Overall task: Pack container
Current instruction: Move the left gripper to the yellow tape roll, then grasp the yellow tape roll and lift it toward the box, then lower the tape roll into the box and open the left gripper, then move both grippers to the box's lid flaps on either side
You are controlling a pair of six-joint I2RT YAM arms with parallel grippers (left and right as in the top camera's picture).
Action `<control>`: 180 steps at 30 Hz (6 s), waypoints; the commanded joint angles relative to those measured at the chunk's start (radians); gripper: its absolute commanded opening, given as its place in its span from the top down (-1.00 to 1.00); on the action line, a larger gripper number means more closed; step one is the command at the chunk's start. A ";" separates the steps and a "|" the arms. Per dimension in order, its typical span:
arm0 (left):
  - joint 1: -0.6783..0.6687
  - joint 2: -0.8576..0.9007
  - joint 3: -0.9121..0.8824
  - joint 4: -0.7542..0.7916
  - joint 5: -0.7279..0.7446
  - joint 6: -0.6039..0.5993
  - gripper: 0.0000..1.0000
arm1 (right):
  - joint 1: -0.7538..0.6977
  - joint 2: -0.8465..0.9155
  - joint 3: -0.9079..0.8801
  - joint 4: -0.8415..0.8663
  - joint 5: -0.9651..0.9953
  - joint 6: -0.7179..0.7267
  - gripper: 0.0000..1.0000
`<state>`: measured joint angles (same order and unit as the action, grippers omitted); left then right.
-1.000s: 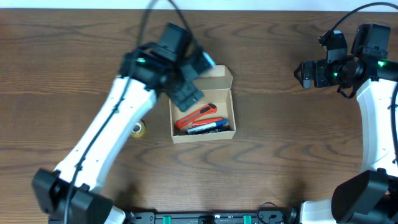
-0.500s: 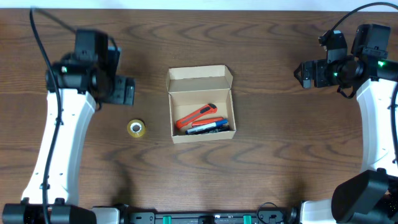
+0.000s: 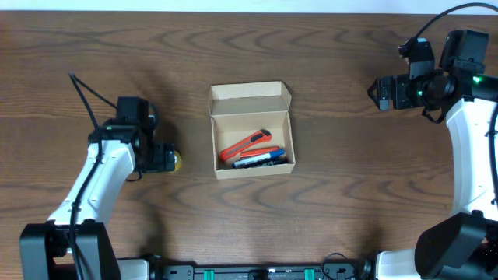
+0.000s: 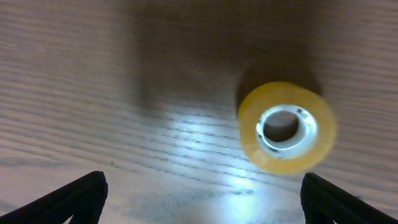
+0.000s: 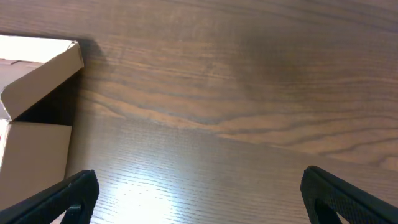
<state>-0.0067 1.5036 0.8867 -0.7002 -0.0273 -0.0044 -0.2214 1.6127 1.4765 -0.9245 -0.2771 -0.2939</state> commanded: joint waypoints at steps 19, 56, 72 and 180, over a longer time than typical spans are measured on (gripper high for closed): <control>0.014 0.085 -0.065 0.153 0.005 -0.019 -0.91 | -0.007 0.000 0.008 -0.014 0.002 0.016 -0.98; -0.127 -0.049 0.351 -0.124 0.265 0.261 0.88 | -0.007 0.000 0.008 -0.003 0.011 0.017 -0.98; -0.604 0.018 0.492 -0.095 0.275 1.048 0.89 | -0.007 0.000 0.008 -0.003 0.012 0.016 -0.99; 0.048 0.689 0.601 -0.070 0.973 0.142 0.88 | 0.288 0.572 0.005 0.170 -0.472 0.552 0.97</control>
<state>0.0368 2.1845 1.4933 -0.7898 0.9253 0.1673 0.0563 2.1464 1.4765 -0.7715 -0.6662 0.2256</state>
